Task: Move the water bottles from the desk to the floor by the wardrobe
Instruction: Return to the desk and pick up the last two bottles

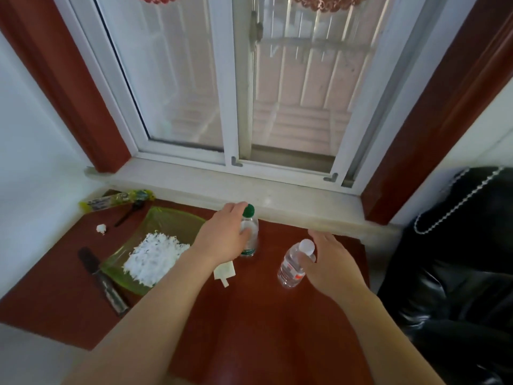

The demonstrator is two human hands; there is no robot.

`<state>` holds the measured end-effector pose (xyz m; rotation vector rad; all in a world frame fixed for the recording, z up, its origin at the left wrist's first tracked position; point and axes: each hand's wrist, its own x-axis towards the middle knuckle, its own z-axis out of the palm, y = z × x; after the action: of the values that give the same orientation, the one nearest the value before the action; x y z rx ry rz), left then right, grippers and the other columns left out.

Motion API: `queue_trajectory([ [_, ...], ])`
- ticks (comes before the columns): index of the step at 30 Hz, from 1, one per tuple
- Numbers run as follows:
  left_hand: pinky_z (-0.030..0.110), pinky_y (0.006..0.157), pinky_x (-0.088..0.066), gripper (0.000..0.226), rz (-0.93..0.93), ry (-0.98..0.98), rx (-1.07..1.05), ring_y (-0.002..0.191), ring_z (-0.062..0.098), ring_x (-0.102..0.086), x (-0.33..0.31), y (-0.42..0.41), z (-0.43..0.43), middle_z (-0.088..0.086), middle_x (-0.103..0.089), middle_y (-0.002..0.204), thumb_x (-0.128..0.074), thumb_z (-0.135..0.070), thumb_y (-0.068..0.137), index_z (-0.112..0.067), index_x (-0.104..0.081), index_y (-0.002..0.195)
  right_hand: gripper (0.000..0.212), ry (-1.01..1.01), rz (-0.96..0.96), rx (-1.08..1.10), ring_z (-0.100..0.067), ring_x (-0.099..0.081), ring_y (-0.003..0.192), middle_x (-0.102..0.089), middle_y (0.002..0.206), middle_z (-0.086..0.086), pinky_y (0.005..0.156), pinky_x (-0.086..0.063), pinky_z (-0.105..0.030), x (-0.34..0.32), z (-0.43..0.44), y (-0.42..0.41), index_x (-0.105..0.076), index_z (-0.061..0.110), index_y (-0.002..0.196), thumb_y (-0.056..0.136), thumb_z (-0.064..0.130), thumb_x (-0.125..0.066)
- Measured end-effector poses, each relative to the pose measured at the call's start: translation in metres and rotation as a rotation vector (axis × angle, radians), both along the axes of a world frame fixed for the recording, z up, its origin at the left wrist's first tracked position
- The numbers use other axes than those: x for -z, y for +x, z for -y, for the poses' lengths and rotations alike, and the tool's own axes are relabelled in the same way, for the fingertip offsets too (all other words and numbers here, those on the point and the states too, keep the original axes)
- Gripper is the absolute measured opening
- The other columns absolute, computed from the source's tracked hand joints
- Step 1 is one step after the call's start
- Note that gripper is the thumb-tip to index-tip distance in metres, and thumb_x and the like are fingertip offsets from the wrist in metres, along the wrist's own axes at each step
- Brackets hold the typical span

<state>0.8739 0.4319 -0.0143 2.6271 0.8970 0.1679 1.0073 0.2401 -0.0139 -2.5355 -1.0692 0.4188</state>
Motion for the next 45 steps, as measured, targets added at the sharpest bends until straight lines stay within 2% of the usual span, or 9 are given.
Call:
queue_trajectory([
  [4, 0.041, 0.091, -0.052, 0.060, -0.003, -0.019, 0.017, 0.119, 0.022, -0.053, 0.011, 0.025, -0.020, 0.002, -0.039, 0.146, -0.052, -0.035, 0.095, -0.027, -0.026, 0.148, 0.054, -0.033, -0.037, -0.011, -0.016, -0.047, 0.128, -0.046, 0.144, 0.004, 0.102, -0.039, -0.031, 0.011, -0.016, 0.015, -0.043, 0.023, 0.143, 0.093, 0.042, -0.053],
  [8, 0.042, 0.085, -0.054, 0.051, -0.023, -0.014, 0.080, 0.111, 0.022, -0.055, 0.023, 0.041, -0.036, 0.001, -0.046, 0.136, -0.051, -0.035, 0.096, -0.028, -0.035, 0.144, 0.040, -0.058, -0.035, 0.006, -0.012, -0.055, 0.106, -0.053, 0.124, 0.006, 0.086, -0.044, -0.023, 0.018, -0.027, 0.019, -0.054, 0.025, 0.130, 0.092, 0.034, -0.057],
  [11, 0.038, 0.079, -0.054, 0.030, -0.023, -0.003, 0.113, 0.097, 0.018, -0.057, 0.027, 0.048, -0.043, -0.002, -0.056, 0.111, -0.053, -0.032, 0.095, -0.025, -0.054, 0.124, 0.023, -0.068, -0.030, 0.055, -0.005, -0.053, 0.082, -0.053, 0.106, 0.008, 0.065, -0.040, -0.015, 0.022, -0.033, 0.016, -0.061, 0.027, 0.113, 0.091, 0.027, -0.056],
  [14, 0.032, 0.075, -0.054, 0.014, 0.005, -0.034, 0.118, 0.081, 0.011, -0.056, 0.025, 0.050, -0.046, -0.006, -0.054, 0.098, -0.060, -0.028, 0.092, -0.024, -0.061, 0.105, 0.014, -0.049, -0.037, 0.112, 0.000, -0.051, 0.074, -0.051, 0.099, 0.011, 0.056, -0.034, -0.011, 0.023, -0.036, 0.012, -0.061, 0.028, 0.104, 0.091, 0.024, -0.057],
  [18, 0.027, 0.070, -0.052, 0.011, 0.059, -0.100, 0.141, 0.076, 0.008, -0.055, 0.018, 0.048, -0.047, -0.007, -0.054, 0.092, -0.067, -0.026, 0.088, -0.022, -0.065, 0.098, 0.016, -0.007, -0.065, 0.182, 0.000, -0.050, 0.073, -0.049, 0.095, 0.012, 0.055, -0.035, -0.012, 0.020, -0.038, 0.007, -0.062, 0.027, 0.100, 0.088, 0.017, -0.058],
  [24, 0.025, 0.073, -0.051, 0.018, 0.144, -0.090, 0.232, 0.082, 0.008, -0.056, -0.003, 0.033, -0.041, -0.009, -0.056, 0.099, -0.068, -0.027, 0.087, -0.023, -0.065, 0.105, 0.017, 0.050, -0.093, 0.285, 0.000, -0.051, 0.074, -0.049, 0.092, 0.016, 0.052, -0.035, -0.014, 0.015, -0.027, -0.013, -0.065, 0.027, 0.097, 0.083, 0.018, -0.062],
  [29, 0.020, 0.077, -0.049, 0.023, 0.204, -0.112, 0.308, 0.086, 0.005, -0.056, -0.012, 0.014, -0.029, -0.012, -0.055, 0.102, -0.070, -0.027, 0.087, -0.024, -0.065, 0.110, 0.021, 0.141, -0.066, 0.397, 0.000, -0.052, 0.079, -0.055, 0.097, 0.014, 0.058, -0.035, -0.012, 0.001, -0.012, -0.038, -0.066, 0.029, 0.096, 0.079, 0.017, -0.065],
  [33, 0.011, 0.075, -0.039, 0.027, 0.243, -0.130, 0.365, 0.089, 0.002, -0.054, -0.016, -0.002, -0.014, -0.015, -0.056, 0.103, -0.070, -0.029, 0.086, -0.027, -0.064, 0.112, 0.022, 0.223, -0.016, 0.496, 0.000, -0.055, 0.084, -0.057, 0.098, 0.017, 0.062, -0.037, -0.011, -0.021, 0.010, -0.062, -0.067, 0.031, 0.100, 0.079, 0.023, -0.070],
  [45, 0.018, 0.082, -0.045, 0.026, 0.392, -0.208, 0.608, 0.092, 0.000, -0.057, -0.073, -0.056, 0.072, -0.018, -0.061, 0.098, -0.074, -0.021, 0.079, -0.026, -0.069, 0.104, 0.028, 0.405, 0.119, 0.697, 0.007, -0.057, 0.083, -0.061, 0.089, 0.020, 0.059, -0.042, -0.007, -0.085, 0.107, -0.155, -0.067, 0.033, 0.096, 0.073, 0.021, -0.077],
])
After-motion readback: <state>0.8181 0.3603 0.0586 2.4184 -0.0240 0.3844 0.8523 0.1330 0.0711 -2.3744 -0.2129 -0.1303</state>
